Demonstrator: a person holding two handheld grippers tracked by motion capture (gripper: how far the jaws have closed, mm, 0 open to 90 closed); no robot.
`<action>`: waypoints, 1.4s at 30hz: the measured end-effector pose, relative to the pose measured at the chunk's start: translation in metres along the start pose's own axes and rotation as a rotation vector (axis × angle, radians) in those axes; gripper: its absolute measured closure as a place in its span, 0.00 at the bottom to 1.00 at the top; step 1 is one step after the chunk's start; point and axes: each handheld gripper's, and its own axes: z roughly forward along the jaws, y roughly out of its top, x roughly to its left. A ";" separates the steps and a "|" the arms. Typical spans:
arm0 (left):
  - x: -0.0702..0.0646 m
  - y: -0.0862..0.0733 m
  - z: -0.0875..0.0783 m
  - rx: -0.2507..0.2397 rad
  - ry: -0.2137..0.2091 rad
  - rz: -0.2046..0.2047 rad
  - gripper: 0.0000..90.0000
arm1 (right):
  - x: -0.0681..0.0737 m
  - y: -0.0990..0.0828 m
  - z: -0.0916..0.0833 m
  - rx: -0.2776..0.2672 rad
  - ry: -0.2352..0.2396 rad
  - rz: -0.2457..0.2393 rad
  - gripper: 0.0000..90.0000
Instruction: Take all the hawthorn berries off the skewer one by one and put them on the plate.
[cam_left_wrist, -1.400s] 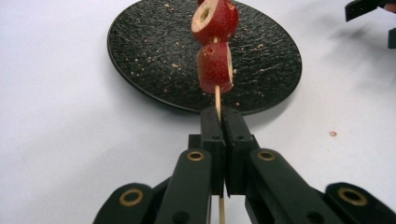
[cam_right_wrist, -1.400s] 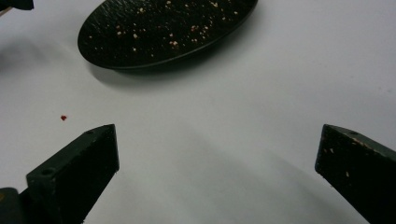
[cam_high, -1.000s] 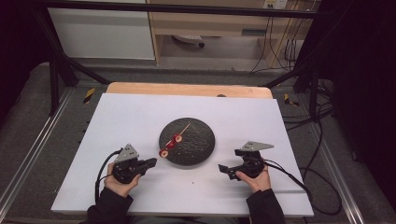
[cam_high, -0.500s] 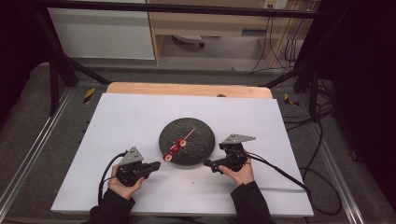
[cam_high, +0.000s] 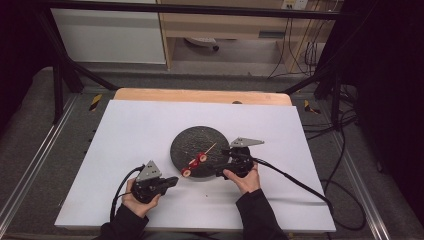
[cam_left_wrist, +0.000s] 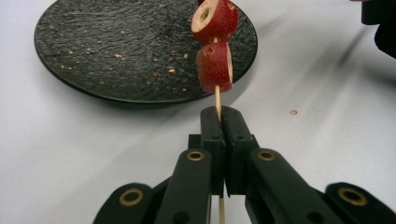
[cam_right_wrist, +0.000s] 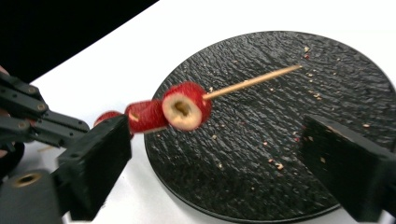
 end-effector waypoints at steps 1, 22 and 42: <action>-0.001 0.000 0.000 0.001 -0.002 0.003 0.98 | 0.000 0.000 0.001 0.002 0.002 0.007 0.14; -0.011 0.002 0.006 -0.011 -0.020 0.033 0.98 | -0.004 0.001 0.010 0.008 0.096 0.095 0.54; -0.011 0.002 0.005 -0.021 -0.027 0.039 0.98 | -0.007 0.002 0.009 0.027 0.125 0.110 0.63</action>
